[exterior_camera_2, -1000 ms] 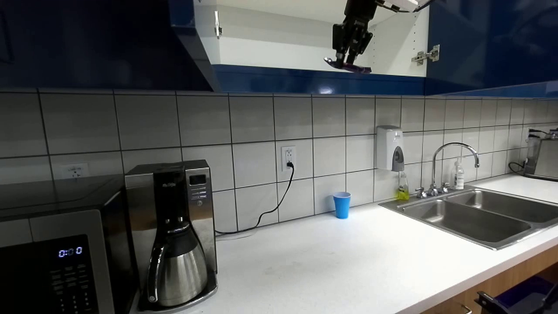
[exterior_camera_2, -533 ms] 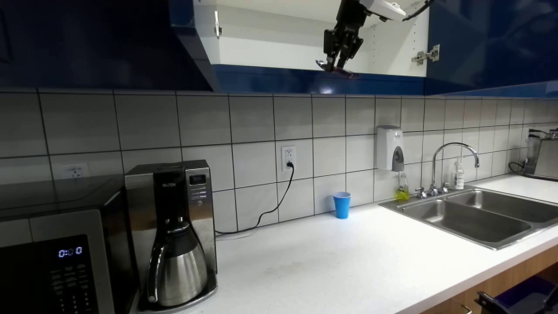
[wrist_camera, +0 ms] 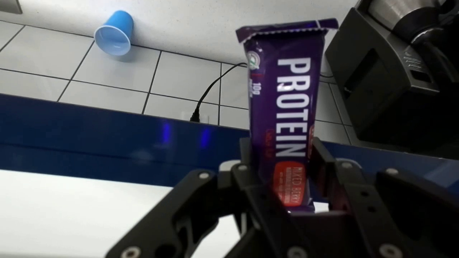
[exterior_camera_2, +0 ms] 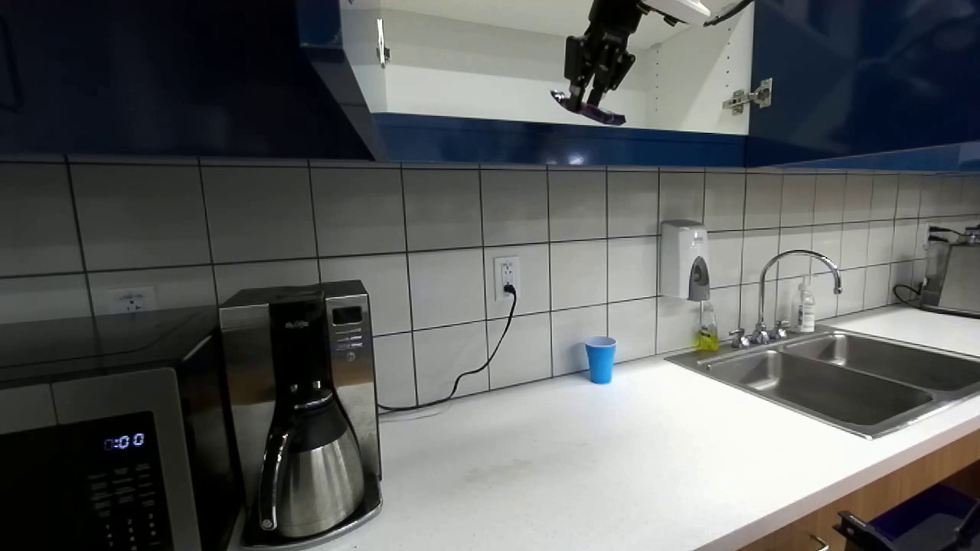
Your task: Put the packet in the top cabinet
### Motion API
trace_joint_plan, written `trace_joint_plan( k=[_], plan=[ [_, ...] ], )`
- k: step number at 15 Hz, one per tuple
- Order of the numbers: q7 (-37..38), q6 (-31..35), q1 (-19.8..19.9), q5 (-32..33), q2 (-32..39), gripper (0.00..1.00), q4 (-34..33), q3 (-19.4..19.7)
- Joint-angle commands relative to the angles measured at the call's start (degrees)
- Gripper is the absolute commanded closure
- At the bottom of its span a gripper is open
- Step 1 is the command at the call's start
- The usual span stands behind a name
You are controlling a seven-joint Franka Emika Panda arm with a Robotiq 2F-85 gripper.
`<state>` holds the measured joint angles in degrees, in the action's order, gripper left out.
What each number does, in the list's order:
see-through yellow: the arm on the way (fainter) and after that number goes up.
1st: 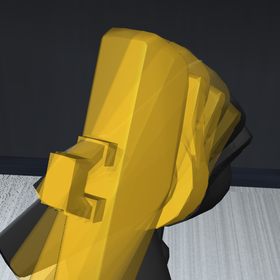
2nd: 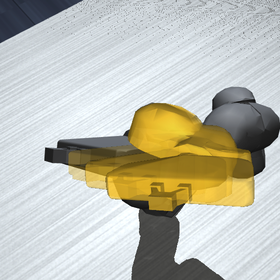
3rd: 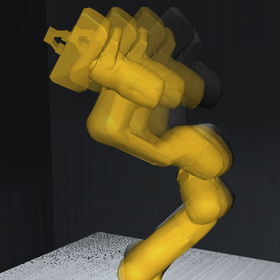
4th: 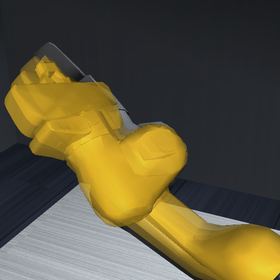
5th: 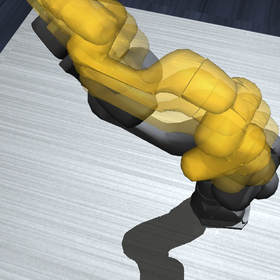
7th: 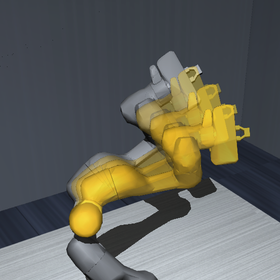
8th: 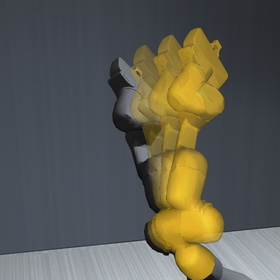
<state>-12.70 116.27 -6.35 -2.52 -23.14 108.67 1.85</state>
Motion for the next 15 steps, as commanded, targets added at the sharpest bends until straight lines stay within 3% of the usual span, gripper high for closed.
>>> trace_joint_plan(
  k=[1, 15],
  plan=[
    [-0.14, -0.97, 0.39, -1.06, 2.20, 0.84, -4.00, -0.46],
    [1.69, -4.70, 1.17, -2.09, 13.04, 0.84, -19.36, -0.75]
  ],
)
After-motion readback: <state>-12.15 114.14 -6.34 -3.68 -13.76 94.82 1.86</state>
